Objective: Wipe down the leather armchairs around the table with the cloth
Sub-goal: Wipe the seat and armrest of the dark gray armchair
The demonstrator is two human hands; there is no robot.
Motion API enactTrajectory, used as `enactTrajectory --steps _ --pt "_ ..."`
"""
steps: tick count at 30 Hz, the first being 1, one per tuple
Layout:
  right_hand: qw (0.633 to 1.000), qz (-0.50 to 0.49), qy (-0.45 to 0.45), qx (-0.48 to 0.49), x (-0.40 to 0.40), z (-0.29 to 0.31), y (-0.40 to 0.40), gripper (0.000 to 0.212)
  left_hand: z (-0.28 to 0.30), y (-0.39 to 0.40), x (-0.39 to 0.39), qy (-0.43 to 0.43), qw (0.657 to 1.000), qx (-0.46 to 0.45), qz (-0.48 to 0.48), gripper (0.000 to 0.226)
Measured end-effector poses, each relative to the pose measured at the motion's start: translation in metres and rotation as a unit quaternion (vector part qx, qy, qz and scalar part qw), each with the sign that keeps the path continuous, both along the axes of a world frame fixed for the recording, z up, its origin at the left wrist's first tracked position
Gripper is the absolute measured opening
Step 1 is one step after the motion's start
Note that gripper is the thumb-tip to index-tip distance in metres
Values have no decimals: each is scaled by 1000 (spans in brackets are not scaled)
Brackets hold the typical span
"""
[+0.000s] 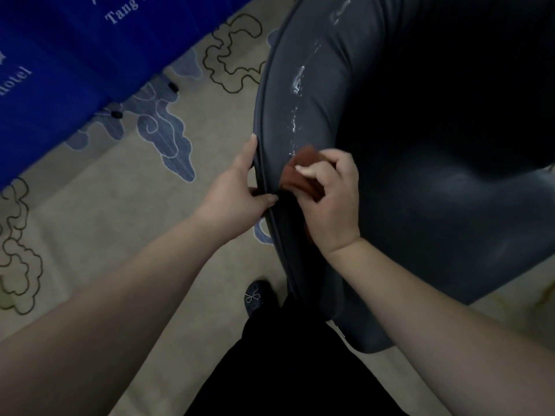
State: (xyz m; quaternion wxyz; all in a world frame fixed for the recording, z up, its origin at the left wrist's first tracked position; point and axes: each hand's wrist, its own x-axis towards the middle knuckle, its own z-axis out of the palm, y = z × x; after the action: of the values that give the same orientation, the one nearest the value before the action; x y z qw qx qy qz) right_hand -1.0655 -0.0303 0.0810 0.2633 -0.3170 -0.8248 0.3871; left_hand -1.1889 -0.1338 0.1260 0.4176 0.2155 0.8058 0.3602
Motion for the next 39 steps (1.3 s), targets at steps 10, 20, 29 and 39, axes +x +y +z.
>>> enactTrajectory --steps 10,20,29,39 --pt "1000 10 5 4 -6 1 5 23 -2 2 -4 -24 1000 10 14 100" --pt "1000 5 -4 -4 -6 3 1 26 1 19 -33 -13 999 18 -37 103" --pt "998 -55 -7 1 -42 9 21 23 10 40 -66 -21 993 21 -112 105" --pt "993 -115 -19 32 -77 13 38 22 2 51 -92 -67 985 66 -146 108"
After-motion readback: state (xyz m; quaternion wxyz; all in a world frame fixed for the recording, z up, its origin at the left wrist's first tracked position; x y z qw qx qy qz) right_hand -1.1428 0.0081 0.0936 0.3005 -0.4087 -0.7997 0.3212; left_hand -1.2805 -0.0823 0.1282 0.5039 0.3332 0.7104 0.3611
